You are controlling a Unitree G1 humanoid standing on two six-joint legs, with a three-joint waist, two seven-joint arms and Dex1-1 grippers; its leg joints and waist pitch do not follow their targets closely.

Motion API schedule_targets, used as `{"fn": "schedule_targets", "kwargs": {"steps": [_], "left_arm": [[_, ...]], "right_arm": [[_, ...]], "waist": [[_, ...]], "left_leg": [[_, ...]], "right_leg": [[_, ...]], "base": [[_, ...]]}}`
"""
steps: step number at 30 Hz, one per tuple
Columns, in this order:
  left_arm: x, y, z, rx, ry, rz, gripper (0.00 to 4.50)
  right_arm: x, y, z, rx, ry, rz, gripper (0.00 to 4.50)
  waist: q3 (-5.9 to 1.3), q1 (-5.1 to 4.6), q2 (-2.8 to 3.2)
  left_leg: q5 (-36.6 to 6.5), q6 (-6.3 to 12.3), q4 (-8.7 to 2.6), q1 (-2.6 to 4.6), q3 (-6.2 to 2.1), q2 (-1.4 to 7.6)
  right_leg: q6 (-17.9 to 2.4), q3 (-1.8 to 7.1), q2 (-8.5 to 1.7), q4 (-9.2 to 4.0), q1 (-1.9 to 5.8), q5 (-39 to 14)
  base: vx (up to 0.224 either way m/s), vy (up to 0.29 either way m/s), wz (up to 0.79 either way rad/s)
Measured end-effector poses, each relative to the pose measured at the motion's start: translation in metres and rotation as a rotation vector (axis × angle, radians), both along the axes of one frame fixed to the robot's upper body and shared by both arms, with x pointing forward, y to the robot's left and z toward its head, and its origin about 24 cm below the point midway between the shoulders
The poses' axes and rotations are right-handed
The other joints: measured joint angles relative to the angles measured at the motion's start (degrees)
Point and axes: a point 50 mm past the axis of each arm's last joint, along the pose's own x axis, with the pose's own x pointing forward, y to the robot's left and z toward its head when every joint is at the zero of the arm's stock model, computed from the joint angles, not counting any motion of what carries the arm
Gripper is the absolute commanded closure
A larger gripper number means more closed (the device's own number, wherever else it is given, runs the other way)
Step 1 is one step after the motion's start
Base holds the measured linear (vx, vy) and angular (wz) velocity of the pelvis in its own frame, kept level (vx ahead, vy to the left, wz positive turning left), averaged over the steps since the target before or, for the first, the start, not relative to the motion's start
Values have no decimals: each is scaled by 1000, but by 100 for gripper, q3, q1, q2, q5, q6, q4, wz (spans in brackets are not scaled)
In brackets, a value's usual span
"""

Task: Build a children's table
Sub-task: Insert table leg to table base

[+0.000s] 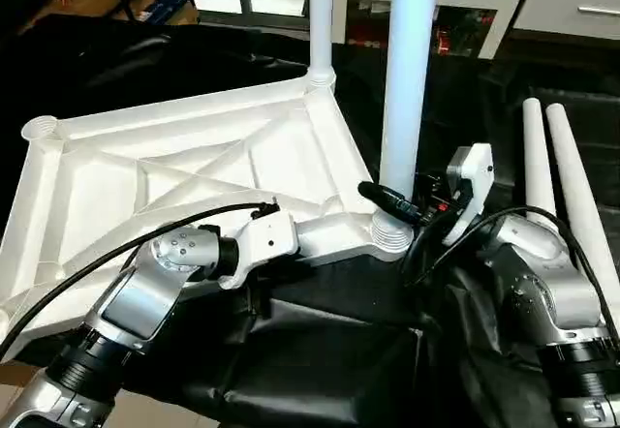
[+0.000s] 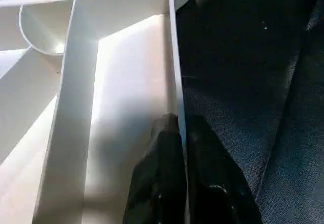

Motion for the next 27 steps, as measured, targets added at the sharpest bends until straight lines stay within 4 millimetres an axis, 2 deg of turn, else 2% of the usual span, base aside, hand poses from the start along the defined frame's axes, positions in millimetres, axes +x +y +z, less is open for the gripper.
{"fn": "schedule_targets", "kwargs": {"steps": [15,27], "left_arm": [[-2,-5,-1,-4,3,-21,450],[-3,-5,-2,-9,7,-30,450]], "right_arm": [[-22,-16,-10,126,-10,-127,269],[-39,-10,-12,37,-123,-130,269]], "waist": [[-2,72,13],[-2,102,16]], "left_leg": [[0,-1,-15,-9,2,0],[0,-1,-38,-15,1,0]], "right_leg": [[-5,2,0,-3,1,3],[23,-1,0,-4,-1,-16]], "base": [[0,0,0],[0,0,0]]}}
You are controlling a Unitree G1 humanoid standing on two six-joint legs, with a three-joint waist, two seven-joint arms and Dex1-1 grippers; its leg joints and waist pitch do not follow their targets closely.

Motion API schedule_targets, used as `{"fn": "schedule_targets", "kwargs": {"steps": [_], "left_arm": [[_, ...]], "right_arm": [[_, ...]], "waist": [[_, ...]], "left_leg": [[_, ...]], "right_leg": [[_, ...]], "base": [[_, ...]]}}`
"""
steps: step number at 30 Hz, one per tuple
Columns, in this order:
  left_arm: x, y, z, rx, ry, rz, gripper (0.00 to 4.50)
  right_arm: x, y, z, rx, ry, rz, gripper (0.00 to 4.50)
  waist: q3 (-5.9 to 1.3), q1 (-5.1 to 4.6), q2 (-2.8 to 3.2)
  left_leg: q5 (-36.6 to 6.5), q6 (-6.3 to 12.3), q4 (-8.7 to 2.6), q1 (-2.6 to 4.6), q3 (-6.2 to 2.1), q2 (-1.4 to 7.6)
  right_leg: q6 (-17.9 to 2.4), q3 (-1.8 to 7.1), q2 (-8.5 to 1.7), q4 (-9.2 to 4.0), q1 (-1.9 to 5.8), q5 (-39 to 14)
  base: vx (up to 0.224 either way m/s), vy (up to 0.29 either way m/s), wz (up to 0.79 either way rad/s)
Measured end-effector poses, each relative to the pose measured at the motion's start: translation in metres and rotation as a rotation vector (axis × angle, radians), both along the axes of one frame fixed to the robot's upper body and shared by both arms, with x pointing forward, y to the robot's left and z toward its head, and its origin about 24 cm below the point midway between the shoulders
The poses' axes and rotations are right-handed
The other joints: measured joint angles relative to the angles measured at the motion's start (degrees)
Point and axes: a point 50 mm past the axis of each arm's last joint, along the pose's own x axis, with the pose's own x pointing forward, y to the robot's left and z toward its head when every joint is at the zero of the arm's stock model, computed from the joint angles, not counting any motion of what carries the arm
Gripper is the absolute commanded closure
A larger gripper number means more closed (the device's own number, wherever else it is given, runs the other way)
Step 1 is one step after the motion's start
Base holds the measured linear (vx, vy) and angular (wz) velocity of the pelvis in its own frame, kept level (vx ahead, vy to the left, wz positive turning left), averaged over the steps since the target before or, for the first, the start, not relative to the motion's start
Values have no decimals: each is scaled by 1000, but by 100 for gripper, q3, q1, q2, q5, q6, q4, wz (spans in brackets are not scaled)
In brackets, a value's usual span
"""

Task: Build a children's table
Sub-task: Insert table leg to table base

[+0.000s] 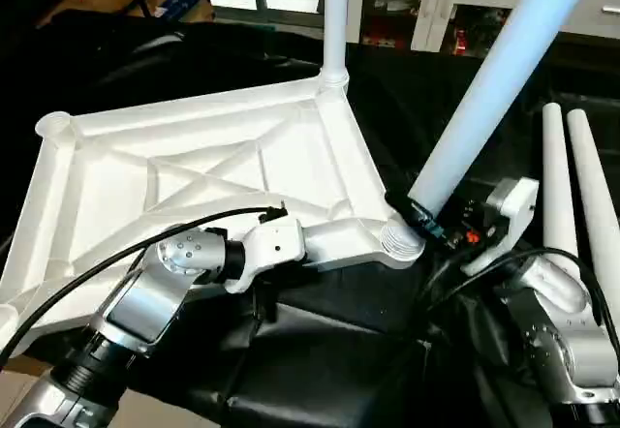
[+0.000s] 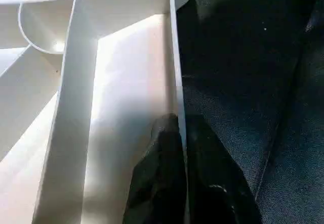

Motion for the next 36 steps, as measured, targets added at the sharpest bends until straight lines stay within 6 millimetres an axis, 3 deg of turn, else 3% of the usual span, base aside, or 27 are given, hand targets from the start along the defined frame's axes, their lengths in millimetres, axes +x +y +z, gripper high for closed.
{"fn": "schedule_targets", "kwargs": {"steps": [24,36], "left_arm": [[0,0,0,-1,2,-2,450],[1,1,-1,0,1,-1,450]], "right_arm": [[-5,1,3,-220,-101,102,269],[2,-5,5,-81,11,85,269]], "waist": [[-7,-18,-2],[-7,-34,0]], "left_leg": [[0,0,-4,11,0,0],[0,0,-5,10,-1,0]], "right_leg": [[12,1,0,-1,17,-9],[8,0,0,0,17,-6]], "base": [[0,0,0],[0,0,0]]}}
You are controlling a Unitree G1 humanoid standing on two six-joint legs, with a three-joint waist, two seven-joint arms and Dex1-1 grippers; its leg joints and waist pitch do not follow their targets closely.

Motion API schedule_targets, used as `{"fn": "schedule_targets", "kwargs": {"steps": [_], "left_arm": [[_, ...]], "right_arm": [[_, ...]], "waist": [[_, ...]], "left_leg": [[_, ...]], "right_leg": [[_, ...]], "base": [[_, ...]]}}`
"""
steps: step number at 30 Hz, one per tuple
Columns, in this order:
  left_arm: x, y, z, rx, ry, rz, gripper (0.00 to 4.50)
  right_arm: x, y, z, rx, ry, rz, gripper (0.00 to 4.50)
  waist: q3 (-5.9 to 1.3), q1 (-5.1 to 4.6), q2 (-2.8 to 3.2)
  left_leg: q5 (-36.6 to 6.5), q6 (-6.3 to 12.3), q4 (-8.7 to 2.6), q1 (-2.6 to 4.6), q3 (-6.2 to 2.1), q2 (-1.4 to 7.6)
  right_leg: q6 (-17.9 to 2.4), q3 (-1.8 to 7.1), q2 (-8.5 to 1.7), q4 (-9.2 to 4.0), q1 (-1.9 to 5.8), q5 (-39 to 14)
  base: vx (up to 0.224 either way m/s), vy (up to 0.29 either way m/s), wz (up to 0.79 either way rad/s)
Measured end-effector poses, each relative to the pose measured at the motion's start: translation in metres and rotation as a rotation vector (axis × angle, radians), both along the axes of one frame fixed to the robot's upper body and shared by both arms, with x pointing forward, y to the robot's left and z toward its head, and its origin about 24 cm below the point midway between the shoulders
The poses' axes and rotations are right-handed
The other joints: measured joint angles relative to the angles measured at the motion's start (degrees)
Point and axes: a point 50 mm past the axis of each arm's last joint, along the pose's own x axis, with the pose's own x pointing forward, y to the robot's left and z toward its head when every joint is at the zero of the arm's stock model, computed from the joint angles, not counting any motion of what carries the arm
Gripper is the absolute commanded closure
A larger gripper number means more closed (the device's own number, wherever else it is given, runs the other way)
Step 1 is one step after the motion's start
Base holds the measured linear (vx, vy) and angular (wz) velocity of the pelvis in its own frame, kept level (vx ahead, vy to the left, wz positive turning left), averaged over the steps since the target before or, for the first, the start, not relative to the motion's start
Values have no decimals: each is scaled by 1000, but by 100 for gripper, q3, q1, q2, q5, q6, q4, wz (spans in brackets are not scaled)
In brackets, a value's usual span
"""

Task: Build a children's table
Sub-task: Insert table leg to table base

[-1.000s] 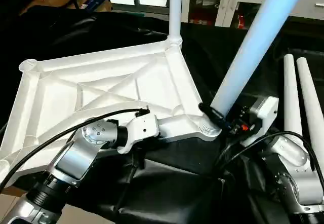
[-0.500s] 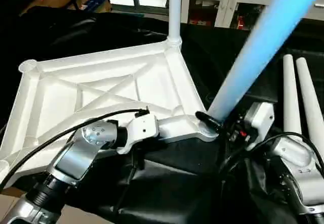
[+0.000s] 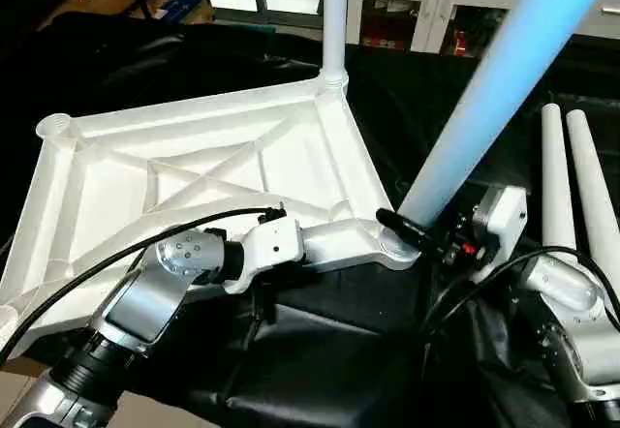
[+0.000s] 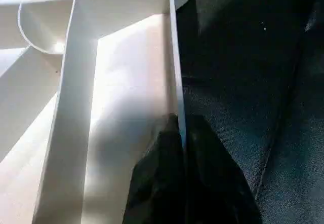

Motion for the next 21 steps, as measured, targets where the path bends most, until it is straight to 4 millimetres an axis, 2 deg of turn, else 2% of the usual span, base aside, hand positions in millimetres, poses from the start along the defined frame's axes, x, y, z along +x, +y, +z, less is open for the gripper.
{"fn": "schedule_targets", "kwargs": {"steps": [3,8,13,21], "left_arm": [[0,0,0,-1,-2,1,450],[0,0,0,0,0,3,450],[-1,1,-3,2,11,3,450],[-1,2,-5,5,25,4,450]], "right_arm": [[5,-3,0,47,70,-11,269],[7,-4,0,43,92,-4,269],[3,-8,-1,-23,97,29,269],[3,-2,2,-120,67,76,269]], "waist": [[-1,-17,1],[-7,-28,-9],[-20,-22,-26],[-51,-25,-35]], "left_leg": [[0,0,-1,3,0,0],[0,-1,0,15,0,0],[-17,-28,-10,70,0,0],[-19,-32,-30,100,-3,0]], "right_leg": [[-1,0,0,0,3,0],[16,1,0,-1,9,-10],[40,3,0,-8,29,-37],[45,0,3,-9,54,-56]], "base": [[0,0,0],[0,0,0],[0,0,0],[0,0,0]]}}
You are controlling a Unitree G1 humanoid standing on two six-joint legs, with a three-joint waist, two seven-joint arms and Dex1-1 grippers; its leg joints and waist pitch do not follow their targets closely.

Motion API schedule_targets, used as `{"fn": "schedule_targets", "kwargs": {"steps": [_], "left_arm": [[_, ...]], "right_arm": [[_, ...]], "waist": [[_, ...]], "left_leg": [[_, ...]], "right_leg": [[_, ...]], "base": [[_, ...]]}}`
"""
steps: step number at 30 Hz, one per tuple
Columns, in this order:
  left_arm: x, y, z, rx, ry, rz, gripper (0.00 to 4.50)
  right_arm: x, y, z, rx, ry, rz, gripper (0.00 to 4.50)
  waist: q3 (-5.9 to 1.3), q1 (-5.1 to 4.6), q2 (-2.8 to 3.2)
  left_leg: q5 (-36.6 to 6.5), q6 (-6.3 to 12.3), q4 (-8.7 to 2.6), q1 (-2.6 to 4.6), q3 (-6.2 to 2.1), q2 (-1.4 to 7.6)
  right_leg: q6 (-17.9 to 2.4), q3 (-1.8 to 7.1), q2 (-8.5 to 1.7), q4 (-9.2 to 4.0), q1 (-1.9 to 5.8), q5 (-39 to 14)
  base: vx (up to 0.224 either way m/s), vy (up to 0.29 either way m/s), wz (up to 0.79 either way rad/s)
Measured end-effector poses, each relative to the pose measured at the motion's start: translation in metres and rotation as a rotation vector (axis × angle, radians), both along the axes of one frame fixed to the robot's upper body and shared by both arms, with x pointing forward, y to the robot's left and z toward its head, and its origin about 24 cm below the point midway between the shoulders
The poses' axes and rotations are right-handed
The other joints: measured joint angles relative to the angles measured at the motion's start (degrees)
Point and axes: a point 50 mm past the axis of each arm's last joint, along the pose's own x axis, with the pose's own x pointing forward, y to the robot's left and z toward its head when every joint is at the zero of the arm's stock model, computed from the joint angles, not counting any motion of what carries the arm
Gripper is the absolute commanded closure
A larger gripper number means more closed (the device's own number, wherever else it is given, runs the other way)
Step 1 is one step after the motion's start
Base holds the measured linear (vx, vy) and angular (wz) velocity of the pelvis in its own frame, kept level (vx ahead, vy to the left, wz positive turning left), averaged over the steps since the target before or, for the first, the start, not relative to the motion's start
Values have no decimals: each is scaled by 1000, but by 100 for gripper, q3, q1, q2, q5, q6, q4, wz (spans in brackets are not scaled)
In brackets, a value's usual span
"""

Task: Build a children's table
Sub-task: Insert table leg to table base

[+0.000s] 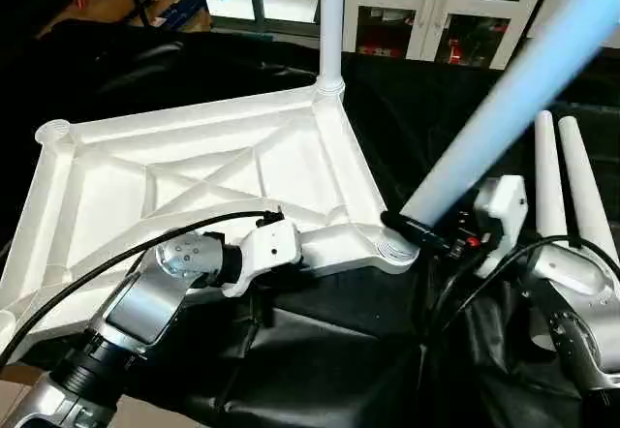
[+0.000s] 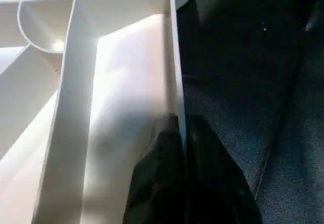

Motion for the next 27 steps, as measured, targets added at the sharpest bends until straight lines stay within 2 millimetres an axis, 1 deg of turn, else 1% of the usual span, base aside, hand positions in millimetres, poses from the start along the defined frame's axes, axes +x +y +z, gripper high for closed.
{"fn": "schedule_targets", "kwargs": {"steps": [4,14,18,23,27], "left_arm": [[0,1,-1,2,3,4,450],[0,5,-1,7,6,11,450],[0,5,-1,6,5,17,450],[1,7,0,7,0,28,450],[1,6,0,8,-3,28,450]], "right_arm": [[2,5,1,-42,-11,22,269],[11,14,4,-51,10,66,269],[16,18,4,-30,23,75,269],[24,21,1,21,49,47,269],[27,19,-3,80,79,11,269]], "waist": [[-3,-15,-15],[-4,-31,-21],[0,-38,-30],[13,-45,-63],[10,-36,-52]], "left_leg": [[-15,-25,-1,26,-4,0],[-16,-27,-4,31,-13,0],[-16,-27,-5,34,-13,0],[-16,-27,-4,36,-23,0],[-17,-28,-5,35,-22,0]], "right_leg": [[2,0,0,0,17,-6],[2,0,3,0,11,-7],[0,0,3,1,10,-6],[1,1,3,-2,-6,-7],[1,3,3,-24,-6,-7]], "base": [[0,0,0],[0,0,0],[0,0,0],[0,0,0],[0,0,0]]}}
